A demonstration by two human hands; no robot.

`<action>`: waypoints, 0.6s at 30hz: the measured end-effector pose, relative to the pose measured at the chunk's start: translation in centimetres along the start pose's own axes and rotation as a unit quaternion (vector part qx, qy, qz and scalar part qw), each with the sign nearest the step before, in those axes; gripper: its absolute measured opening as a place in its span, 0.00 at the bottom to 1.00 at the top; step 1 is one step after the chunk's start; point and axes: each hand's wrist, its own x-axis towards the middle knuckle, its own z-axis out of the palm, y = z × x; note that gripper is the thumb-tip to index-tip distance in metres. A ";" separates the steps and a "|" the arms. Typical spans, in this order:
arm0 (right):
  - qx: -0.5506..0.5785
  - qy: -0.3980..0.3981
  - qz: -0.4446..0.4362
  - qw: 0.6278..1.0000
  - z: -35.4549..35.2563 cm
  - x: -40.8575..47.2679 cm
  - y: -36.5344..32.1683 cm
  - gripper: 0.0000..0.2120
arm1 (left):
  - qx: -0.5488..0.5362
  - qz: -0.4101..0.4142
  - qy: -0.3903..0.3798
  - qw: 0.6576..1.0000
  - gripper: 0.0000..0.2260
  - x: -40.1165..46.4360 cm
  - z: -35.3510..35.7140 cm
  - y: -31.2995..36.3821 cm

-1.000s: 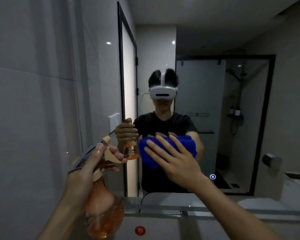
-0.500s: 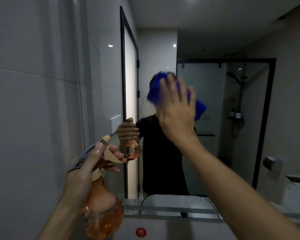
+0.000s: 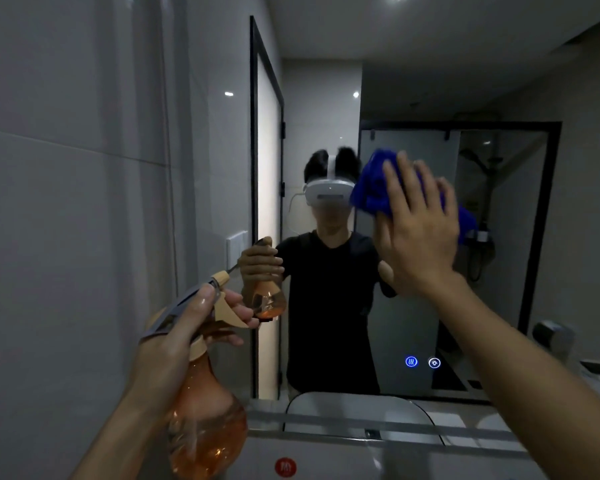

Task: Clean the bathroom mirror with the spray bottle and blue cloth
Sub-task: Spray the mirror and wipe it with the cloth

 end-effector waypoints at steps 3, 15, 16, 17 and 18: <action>0.018 0.011 0.089 0.996 0.2 2.7 -4.4 0.31 | -0.012 -0.006 0.002 1.000 0.18 0.1 -0.4 0.4; -0.017 -0.074 -0.277 0.958 0.5 -11.4 2.7 0.32 | -0.005 -0.032 -0.030 0.999 0.18 0.2 0.8 -1.4; -0.016 -0.062 -0.221 0.973 0.2 -9.8 3.4 0.32 | -0.008 -0.027 -0.031 0.999 0.18 0.2 0.7 -1.5; -0.012 -0.044 -0.149 0.988 0.1 -8.0 3.5 0.33 | -0.006 -0.029 -0.031 0.999 0.17 0.2 0.8 -1.3; -0.007 -0.023 -0.071 0.997 0.0 -5.9 3.0 0.33 | -0.010 -0.032 -0.030 0.999 0.17 0.3 0.6 -1.4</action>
